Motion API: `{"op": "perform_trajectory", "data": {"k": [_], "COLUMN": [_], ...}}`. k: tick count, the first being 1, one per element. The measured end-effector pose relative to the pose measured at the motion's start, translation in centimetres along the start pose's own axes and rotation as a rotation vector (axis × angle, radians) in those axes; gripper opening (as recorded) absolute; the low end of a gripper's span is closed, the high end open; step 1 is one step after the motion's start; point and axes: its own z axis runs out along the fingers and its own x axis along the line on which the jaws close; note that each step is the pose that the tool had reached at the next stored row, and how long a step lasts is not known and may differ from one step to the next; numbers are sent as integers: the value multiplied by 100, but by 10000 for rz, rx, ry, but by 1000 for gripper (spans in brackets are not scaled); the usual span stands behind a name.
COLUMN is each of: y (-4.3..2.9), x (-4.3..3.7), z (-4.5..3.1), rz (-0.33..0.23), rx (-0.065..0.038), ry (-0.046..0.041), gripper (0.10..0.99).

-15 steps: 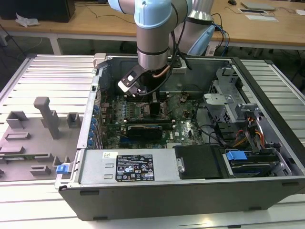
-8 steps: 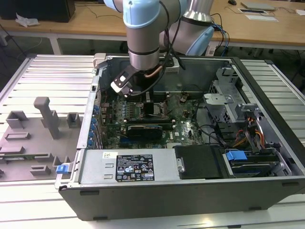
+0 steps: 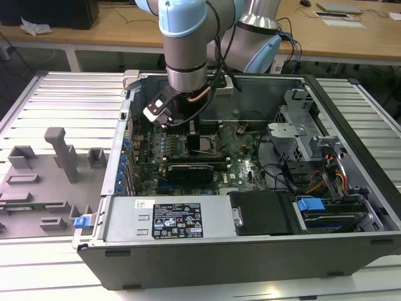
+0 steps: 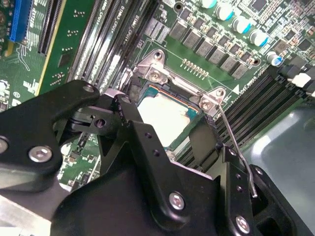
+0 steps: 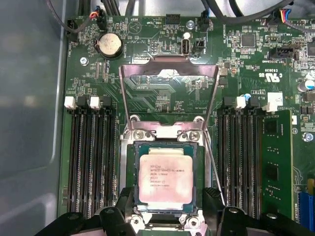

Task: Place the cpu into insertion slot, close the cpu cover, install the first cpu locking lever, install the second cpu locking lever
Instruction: 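Place the cpu into insertion slot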

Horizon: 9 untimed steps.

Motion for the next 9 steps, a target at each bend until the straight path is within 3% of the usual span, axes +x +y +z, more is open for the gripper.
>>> {"op": "perform_trajectory", "data": {"k": [4, 6, 9], "y": [2, 7, 2], "x": [1, 1, 2], "z": [-5, -52, -63], "rz": [-2, -3, -3], "rx": [3, -3, -26], "ry": [2, 3, 4], "gripper": [671, 671, 671]}}
